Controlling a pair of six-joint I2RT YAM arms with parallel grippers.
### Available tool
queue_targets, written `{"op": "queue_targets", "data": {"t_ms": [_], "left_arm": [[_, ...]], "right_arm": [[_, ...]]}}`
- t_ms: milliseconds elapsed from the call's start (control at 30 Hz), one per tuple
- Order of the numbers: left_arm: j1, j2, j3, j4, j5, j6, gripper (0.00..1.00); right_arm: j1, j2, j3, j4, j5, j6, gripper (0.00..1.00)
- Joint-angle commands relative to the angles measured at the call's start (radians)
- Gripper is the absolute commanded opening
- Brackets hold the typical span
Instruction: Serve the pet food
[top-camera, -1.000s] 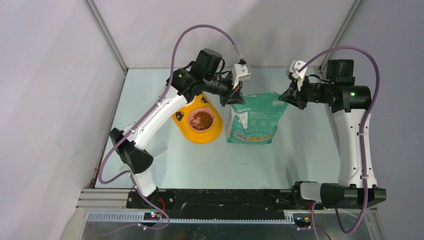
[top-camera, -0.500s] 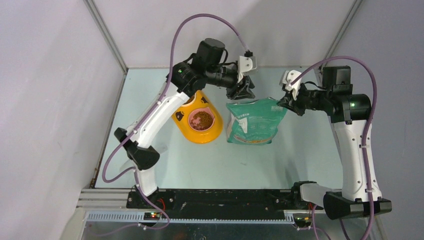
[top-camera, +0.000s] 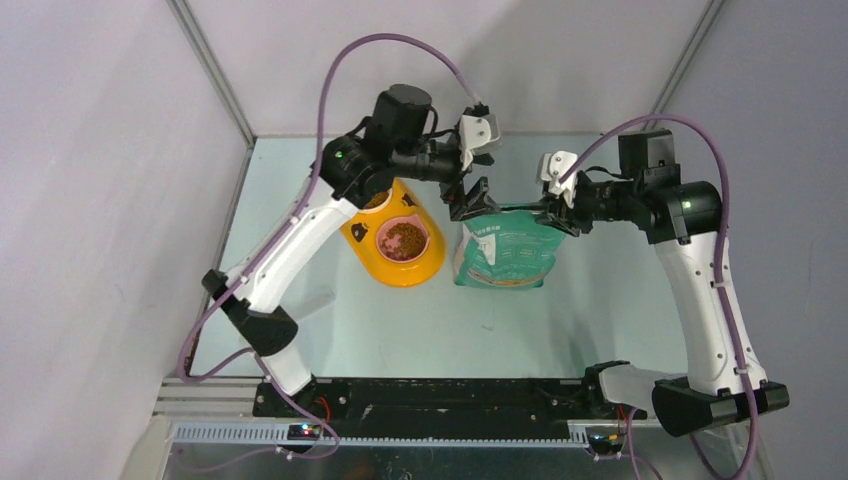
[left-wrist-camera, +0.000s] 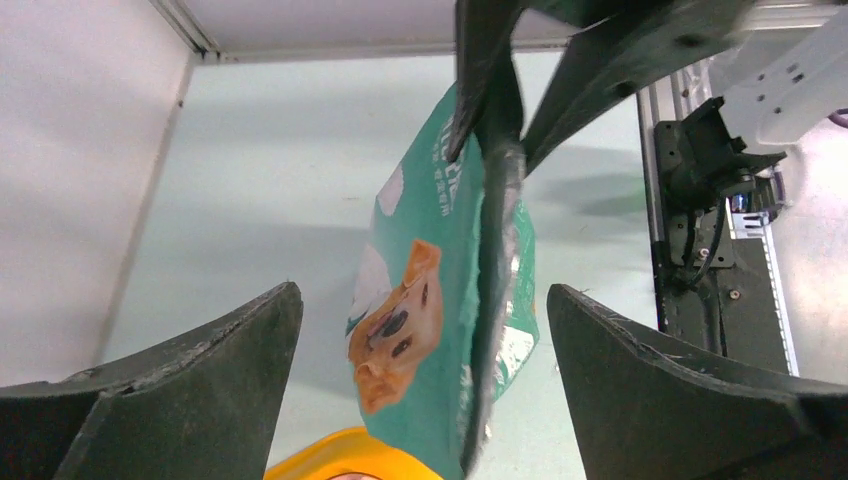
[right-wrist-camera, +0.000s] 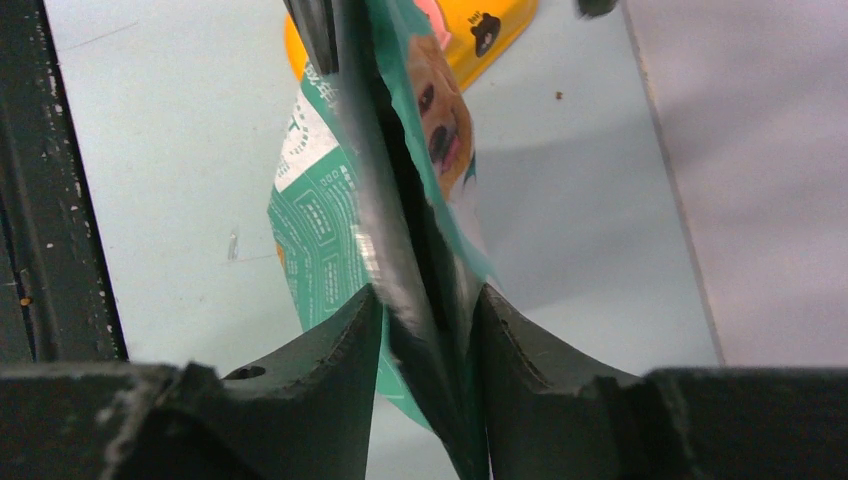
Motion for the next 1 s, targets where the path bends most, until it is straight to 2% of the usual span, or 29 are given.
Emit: {"op": "queue_targets", "data": {"t_ms": [0,167,233,333,367,467,533,633,833,967], "left_arm": [[-0.012,-0.062,0.074,-0.083,0.026,0.102,1.0],[-0.051,-0.031,0.072,-0.158,0.036,0.167,0.99],[-0.067,-0.012,0.075,-0.163,-0.004,0.202,0.95],[-0.081,0.018,0.079,-0.168,-0.037,0.243,0.82],[-0.081,0.032,0.085,-0.165,-0.046,0.238,0.79],[-0.081,0.057,0.103,-0.151,-0.044,0.198,0.65],[-0.081,0.074,0.124,-0.154,-0.038,0.172,0.58],[-0.082,0.091,0.14,-0.154,-0.045,0.139,0.52],[-0.081,0.092,0.139,-0.136,-0.099,0.102,0.41],[-0.081,0.09,0.138,-0.134,-0.134,0.106,0.33]], "right_arm": [[0.025,0.032,0.018,0.036,-0.013,-0.012,0.37],[0.038,0.05,0.025,0.067,-0.017,0.008,0.23],[0.04,0.05,0.023,0.072,-0.018,0.015,0.18],[0.04,0.043,0.016,0.081,-0.015,0.021,0.15],[0.04,0.038,0.015,0.082,-0.013,0.025,0.15],[0.041,0.031,0.014,0.092,-0.018,0.05,0.29],[0.04,0.034,0.017,0.091,-0.031,0.065,0.32],[0.04,0.05,0.025,0.078,-0.057,0.066,0.31],[0.041,0.081,0.045,0.068,-0.1,0.066,0.19],[0.041,0.086,0.049,0.072,-0.116,0.066,0.08]]}}
